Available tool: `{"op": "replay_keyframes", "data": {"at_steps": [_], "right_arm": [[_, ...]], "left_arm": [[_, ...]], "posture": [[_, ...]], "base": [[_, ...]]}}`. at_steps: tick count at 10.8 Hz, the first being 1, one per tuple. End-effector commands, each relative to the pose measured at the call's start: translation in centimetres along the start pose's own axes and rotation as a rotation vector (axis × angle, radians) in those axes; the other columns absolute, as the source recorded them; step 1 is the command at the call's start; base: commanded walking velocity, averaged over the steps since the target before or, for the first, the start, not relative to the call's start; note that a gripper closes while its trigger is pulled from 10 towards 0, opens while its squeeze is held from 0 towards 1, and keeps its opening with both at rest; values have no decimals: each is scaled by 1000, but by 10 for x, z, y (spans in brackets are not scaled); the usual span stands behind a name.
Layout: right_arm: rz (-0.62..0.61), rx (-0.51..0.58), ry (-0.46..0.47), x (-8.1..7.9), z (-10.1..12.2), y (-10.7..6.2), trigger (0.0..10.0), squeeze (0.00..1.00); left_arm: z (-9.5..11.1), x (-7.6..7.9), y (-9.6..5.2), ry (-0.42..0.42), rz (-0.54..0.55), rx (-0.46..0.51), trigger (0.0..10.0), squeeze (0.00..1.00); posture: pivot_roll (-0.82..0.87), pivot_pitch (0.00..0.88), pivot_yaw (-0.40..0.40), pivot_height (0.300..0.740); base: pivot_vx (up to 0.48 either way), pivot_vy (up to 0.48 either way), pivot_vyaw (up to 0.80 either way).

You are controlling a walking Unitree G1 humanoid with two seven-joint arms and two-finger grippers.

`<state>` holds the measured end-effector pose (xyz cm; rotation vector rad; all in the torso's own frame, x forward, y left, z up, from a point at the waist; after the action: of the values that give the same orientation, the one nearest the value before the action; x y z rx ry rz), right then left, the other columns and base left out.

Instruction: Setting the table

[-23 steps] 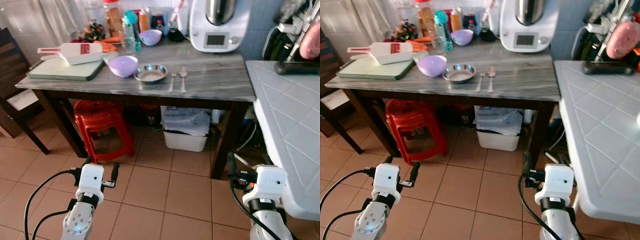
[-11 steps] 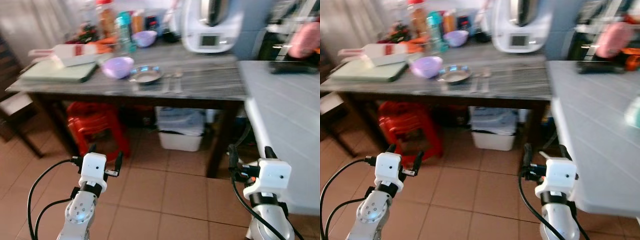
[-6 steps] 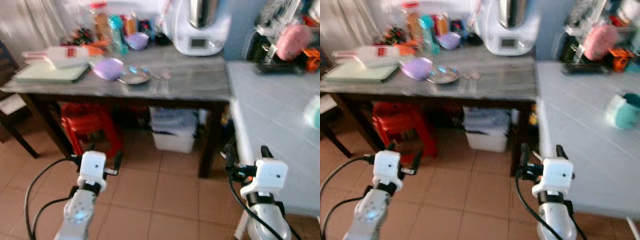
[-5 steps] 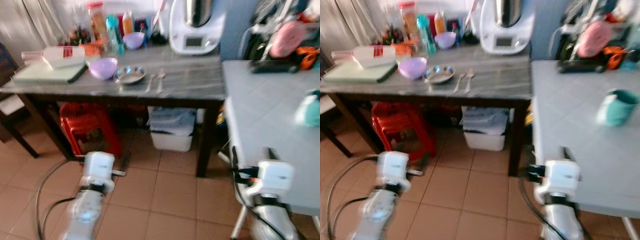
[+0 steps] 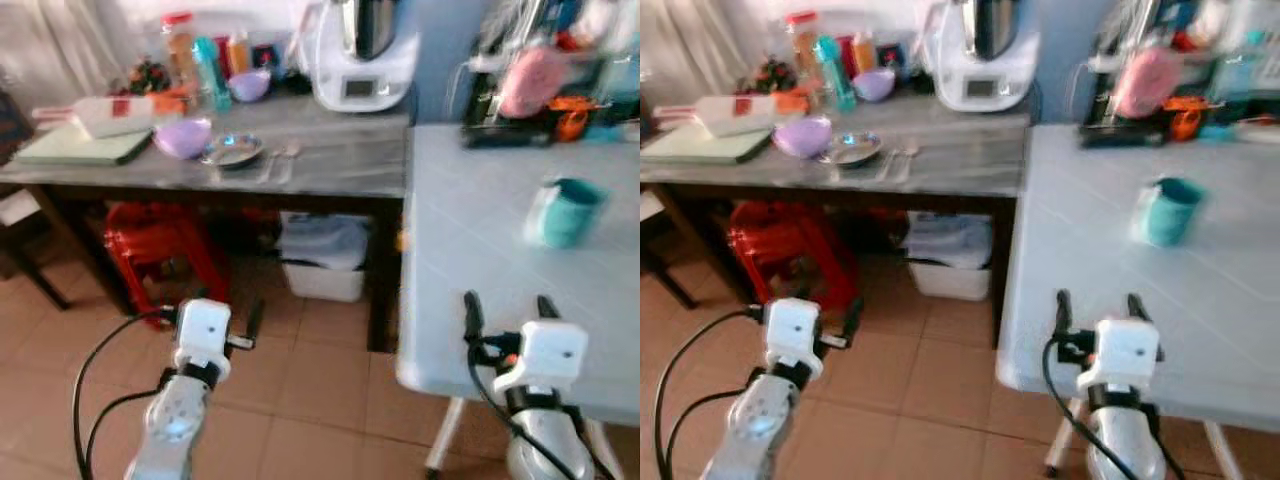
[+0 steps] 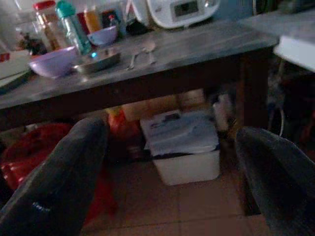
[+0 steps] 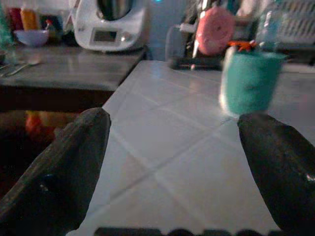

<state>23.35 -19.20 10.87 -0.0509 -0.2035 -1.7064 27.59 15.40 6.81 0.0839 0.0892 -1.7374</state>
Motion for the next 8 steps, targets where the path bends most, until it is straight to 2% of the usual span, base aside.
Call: {"op": "replay_keyframes", "data": {"at_steps": [1,6,8], "right_arm": [[4,10,14,-5,2,3,10000,0],[2,12,10,-5,2,3,10000,0],[-4,9,0,-4,1,4,10000,0]], "left_arm": [[2,-11,0,17,26,-5,10000,0],[2,-10,2,10,19,-8,10000,0],[3,-5,3,-18,-39,4,10000,0]], "posture": [[31,0,99,740],[29,0,103,740],[30,0,101,740]], "base": [[0,-337,0],[0,-334,0],[0,0,0]]}}
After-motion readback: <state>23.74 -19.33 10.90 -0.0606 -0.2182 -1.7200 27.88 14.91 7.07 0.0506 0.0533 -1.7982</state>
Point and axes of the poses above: a point about 5 cm out from each wrist's last joint towards the gripper, its own y axis pointing out of the wrist towards the gripper, its own z axis along the axis of the wrist's last joint, x = y × z, the point moved 2 cm from there along y, pointing out of the wrist towards the gripper, and after that the axes turned 3 degrees about -y, right-handed, at the moved point
